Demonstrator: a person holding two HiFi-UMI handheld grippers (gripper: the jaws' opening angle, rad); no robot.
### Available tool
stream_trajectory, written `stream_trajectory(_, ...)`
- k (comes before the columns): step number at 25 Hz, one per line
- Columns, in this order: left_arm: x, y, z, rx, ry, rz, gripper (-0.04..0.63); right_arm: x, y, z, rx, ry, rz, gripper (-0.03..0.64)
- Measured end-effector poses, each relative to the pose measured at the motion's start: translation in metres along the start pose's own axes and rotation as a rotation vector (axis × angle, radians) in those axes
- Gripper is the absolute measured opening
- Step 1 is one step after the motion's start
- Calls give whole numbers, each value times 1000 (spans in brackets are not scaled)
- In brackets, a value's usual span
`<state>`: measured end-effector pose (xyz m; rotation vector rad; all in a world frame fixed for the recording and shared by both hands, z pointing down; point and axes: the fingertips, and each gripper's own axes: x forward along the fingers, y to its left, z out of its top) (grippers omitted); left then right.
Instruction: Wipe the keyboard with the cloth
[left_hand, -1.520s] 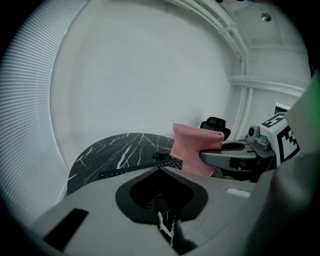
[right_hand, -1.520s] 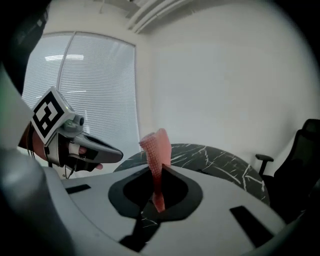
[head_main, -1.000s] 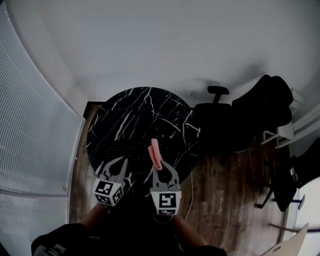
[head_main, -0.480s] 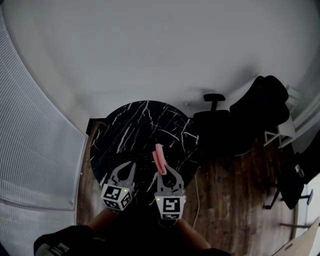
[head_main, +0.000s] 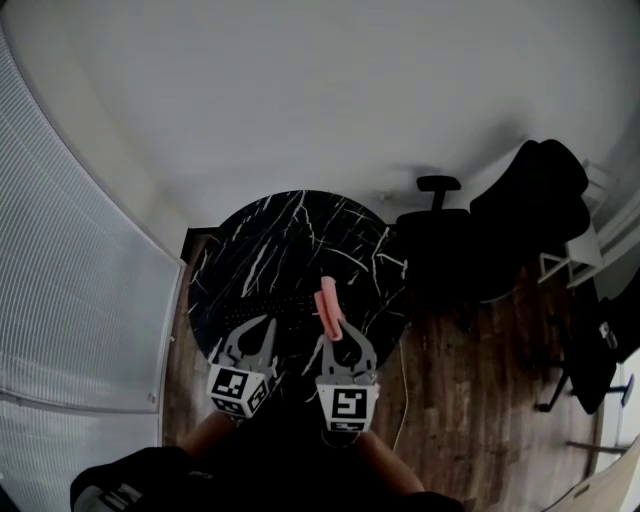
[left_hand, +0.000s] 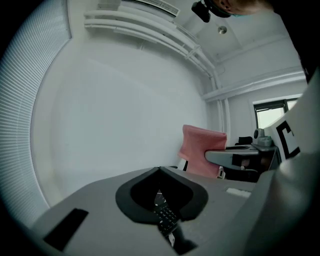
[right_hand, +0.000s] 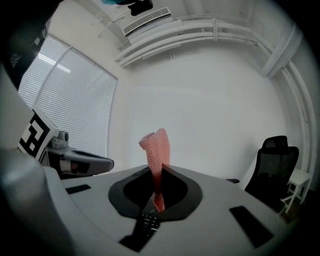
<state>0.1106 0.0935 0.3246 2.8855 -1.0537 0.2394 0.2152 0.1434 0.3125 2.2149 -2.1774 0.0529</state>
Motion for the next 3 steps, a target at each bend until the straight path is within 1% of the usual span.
stream_trajectory(3, 9, -2, 6, 16, -14, -10, -2, 5, -8, 8, -19, -20, -9, 5)
